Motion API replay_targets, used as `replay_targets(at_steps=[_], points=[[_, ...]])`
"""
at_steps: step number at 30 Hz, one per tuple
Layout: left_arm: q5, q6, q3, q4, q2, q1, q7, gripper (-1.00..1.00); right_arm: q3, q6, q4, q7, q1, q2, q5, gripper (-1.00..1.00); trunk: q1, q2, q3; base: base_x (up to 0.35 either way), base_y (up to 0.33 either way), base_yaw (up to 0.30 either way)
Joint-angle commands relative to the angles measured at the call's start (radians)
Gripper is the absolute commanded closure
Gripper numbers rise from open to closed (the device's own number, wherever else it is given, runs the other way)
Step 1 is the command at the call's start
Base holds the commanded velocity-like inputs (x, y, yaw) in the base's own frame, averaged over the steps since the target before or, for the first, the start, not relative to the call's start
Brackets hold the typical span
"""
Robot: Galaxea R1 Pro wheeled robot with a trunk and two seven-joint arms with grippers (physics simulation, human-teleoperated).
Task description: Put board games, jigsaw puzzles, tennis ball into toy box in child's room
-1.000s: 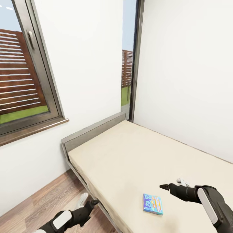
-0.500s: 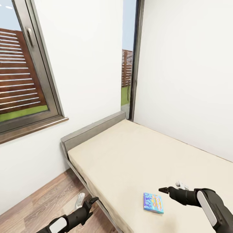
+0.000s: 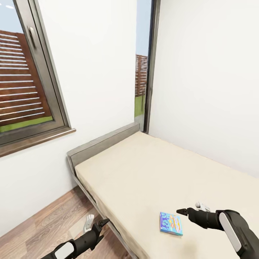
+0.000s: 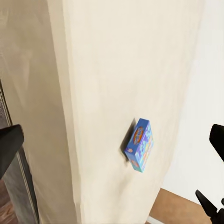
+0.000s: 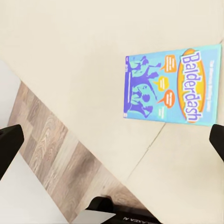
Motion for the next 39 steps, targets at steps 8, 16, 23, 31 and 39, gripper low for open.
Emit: replay_targets(at_steps=[8,16,23,31,39], points=[[0.011,0.007,-0.005,0.002,0.0,-0.001,-0.004,-1.0,-0.005,0.003,-0.001,0.008,-0.001,-0.001,0.008,-1.0,0.031,-0.057,-0.026,0.0,0.0,0.0],[0.011,0.007,-0.005,0.002,0.001,-0.001,-0.006,-1.0,-0.006,0.002,0.0,0.007,-0.001,-0.003,0.008,-1.0,0.061,-0.113,-0.051,0.0,0.0,0.0],[0.011,0.007,-0.005,0.002,0.001,-0.001,-0.007,-1.0,-0.006,0.002,-0.001,0.007,-0.001,-0.007,0.009,-1.0,0.088,-0.162,-0.073,0.0,0.0,0.0],[0.011,0.007,-0.005,0.002,0.002,-0.001,-0.007,-1.0,-0.006,0.002,-0.003,0.007,-0.001,-0.008,0.009,-1.0,0.119,-0.218,-0.098,0.0,0.0,0.0],[0.011,0.007,-0.005,0.002,0.002,-0.001,-0.008,-1.0,-0.006,0.002,-0.014,0.007,-0.001,-0.009,0.009,-1.0,0.15,-0.274,-0.123,0.0,0.0,0.0]])
